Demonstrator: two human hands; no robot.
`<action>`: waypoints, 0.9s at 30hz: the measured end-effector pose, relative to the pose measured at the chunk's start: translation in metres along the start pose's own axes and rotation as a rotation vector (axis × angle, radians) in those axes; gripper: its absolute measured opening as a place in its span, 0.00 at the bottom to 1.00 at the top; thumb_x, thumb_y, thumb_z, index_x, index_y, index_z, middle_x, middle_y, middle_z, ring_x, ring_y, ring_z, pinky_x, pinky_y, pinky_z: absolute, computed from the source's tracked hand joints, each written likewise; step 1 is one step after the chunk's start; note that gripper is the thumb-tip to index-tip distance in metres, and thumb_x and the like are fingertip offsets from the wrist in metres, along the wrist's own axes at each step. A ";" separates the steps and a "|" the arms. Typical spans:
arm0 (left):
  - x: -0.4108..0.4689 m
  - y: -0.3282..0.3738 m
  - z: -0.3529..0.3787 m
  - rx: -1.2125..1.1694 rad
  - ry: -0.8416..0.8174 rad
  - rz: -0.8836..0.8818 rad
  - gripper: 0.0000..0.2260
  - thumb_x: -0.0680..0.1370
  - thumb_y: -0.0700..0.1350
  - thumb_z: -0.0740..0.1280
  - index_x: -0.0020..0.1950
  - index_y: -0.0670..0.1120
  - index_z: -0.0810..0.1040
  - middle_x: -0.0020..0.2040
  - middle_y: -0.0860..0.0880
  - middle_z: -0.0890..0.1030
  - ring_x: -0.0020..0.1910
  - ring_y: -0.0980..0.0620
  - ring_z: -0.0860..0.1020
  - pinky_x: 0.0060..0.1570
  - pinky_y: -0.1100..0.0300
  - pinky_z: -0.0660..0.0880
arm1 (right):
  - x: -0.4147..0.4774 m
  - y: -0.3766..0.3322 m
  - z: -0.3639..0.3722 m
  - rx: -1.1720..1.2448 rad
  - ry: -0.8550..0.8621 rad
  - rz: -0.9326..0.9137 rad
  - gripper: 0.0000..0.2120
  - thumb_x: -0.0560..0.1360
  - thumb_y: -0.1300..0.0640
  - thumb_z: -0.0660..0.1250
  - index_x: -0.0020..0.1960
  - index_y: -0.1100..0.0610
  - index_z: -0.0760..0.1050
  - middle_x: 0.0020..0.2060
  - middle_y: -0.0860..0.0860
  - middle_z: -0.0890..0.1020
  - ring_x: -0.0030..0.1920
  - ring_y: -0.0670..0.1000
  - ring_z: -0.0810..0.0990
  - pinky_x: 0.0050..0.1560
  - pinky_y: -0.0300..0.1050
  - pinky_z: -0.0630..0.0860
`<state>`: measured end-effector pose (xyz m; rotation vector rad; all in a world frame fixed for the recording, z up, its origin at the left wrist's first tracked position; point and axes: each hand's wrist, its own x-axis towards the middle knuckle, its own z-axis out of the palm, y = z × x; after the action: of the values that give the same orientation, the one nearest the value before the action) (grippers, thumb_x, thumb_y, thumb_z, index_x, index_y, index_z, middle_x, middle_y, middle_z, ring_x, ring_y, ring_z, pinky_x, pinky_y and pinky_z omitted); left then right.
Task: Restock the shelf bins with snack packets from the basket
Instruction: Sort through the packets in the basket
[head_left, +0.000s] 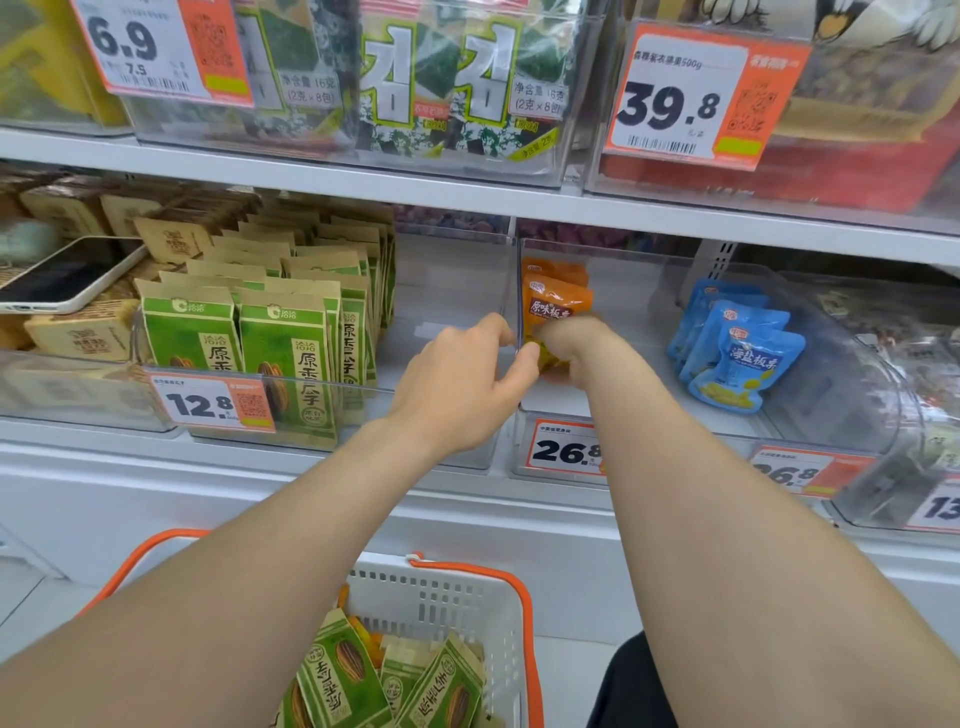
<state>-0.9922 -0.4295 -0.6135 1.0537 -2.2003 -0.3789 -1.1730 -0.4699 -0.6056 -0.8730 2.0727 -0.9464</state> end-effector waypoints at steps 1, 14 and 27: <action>0.000 -0.001 -0.001 -0.009 -0.010 0.007 0.22 0.82 0.65 0.57 0.64 0.50 0.77 0.31 0.52 0.80 0.40 0.49 0.80 0.41 0.48 0.79 | 0.001 0.000 -0.001 -0.048 -0.005 0.003 0.03 0.79 0.61 0.64 0.48 0.57 0.77 0.50 0.59 0.82 0.54 0.60 0.84 0.60 0.59 0.82; -0.026 0.003 -0.020 -0.012 -0.074 0.115 0.22 0.83 0.60 0.63 0.72 0.49 0.70 0.55 0.51 0.81 0.55 0.48 0.78 0.55 0.47 0.76 | -0.073 -0.005 -0.008 -0.188 0.315 -0.167 0.10 0.77 0.56 0.65 0.55 0.60 0.76 0.57 0.59 0.82 0.56 0.63 0.82 0.57 0.54 0.81; -0.069 -0.014 -0.047 0.182 -0.098 0.134 0.14 0.80 0.49 0.67 0.64 0.50 0.73 0.61 0.51 0.72 0.59 0.46 0.72 0.61 0.47 0.70 | -0.095 0.009 -0.016 -0.342 0.096 -0.217 0.06 0.75 0.63 0.64 0.51 0.62 0.76 0.50 0.57 0.81 0.49 0.59 0.81 0.42 0.48 0.80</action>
<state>-0.9210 -0.3839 -0.6162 0.9929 -2.4142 -0.1756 -1.1375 -0.3850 -0.5765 -1.2729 2.2969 -0.7653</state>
